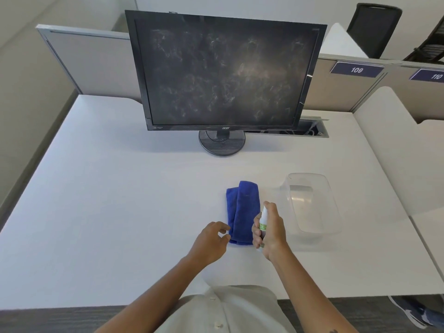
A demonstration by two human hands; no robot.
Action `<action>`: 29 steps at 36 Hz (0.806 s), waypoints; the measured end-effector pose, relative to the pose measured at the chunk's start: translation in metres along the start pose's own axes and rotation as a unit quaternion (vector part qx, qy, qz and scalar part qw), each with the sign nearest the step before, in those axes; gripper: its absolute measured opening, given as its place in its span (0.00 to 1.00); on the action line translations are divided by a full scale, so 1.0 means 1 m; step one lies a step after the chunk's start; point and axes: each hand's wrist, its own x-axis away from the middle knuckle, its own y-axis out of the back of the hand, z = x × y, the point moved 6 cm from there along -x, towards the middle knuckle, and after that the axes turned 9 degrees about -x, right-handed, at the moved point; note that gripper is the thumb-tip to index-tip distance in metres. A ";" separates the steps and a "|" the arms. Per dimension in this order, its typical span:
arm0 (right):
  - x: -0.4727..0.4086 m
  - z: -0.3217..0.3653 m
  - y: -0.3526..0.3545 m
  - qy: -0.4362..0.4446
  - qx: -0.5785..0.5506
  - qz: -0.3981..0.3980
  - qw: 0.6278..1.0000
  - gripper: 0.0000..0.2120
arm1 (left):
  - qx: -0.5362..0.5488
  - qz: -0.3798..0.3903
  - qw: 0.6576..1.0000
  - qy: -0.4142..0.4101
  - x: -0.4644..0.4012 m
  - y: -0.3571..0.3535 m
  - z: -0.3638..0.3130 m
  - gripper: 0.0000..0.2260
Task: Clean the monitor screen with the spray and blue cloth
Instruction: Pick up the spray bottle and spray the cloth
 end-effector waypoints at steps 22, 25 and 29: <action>0.002 -0.023 0.024 -0.012 0.038 -0.025 0.999 0.31 | 0.020 -0.028 0.999 -0.027 0.002 0.004 -0.015 0.11; 0.001 -0.009 0.023 0.060 0.088 -0.021 0.994 0.30 | 0.044 -0.029 0.997 -0.051 0.002 0.002 -0.029 0.11; 0.004 0.008 0.024 0.162 0.163 0.010 0.973 0.14 | 0.081 -0.011 0.994 -0.078 0.000 -0.005 -0.054 0.12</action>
